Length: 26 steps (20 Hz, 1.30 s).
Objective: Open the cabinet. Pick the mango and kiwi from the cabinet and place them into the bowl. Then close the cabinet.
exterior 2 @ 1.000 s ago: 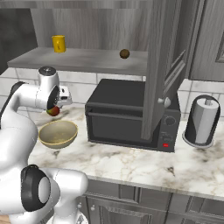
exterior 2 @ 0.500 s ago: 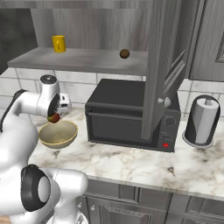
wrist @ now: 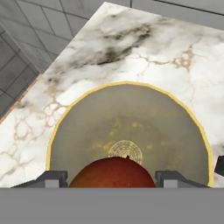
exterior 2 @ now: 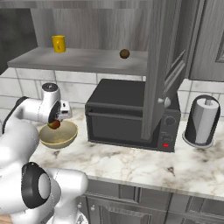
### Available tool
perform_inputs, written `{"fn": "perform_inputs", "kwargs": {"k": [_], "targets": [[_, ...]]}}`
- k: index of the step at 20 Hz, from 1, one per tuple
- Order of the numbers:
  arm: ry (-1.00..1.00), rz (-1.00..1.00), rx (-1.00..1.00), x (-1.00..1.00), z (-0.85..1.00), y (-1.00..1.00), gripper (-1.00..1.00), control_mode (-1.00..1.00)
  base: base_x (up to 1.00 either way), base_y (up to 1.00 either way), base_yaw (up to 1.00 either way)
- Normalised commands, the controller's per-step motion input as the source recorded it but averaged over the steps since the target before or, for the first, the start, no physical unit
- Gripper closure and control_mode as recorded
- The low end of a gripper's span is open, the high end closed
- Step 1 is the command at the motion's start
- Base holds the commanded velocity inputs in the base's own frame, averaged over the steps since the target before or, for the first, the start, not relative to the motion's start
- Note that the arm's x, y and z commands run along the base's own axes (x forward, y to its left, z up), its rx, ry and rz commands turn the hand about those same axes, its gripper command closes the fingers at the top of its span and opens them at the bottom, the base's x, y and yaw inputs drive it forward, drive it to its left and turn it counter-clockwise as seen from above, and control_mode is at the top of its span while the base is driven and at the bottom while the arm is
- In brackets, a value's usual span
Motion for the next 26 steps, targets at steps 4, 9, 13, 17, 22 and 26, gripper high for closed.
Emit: {"fn": "perform_inputs", "kwargs": {"k": [4,9,13,17,22,26], "targets": [[0.02,0.0,0.0,0.07,-0.26,0.04,1.0,-1.0,0.0,0.0,0.0],[0.04,0.0,0.0,0.22,-0.17,0.04,1.0,-1.0,0.0,0.0,0.0],[0.04,0.0,0.0,0.16,-0.18,0.05,1.0,-1.0,0.0,0.0,0.0],[0.01,0.0,0.0,0.05,-0.27,0.09,1.0,-1.0,0.0,0.0,0.0],[0.0,0.0,0.0,0.01,-0.25,0.06,1.0,-1.0,0.0,0.0,0.0],[0.0,0.0,0.0,0.03,-0.16,0.0,1.0,-1.0,0.0,0.0,0.0]]}}
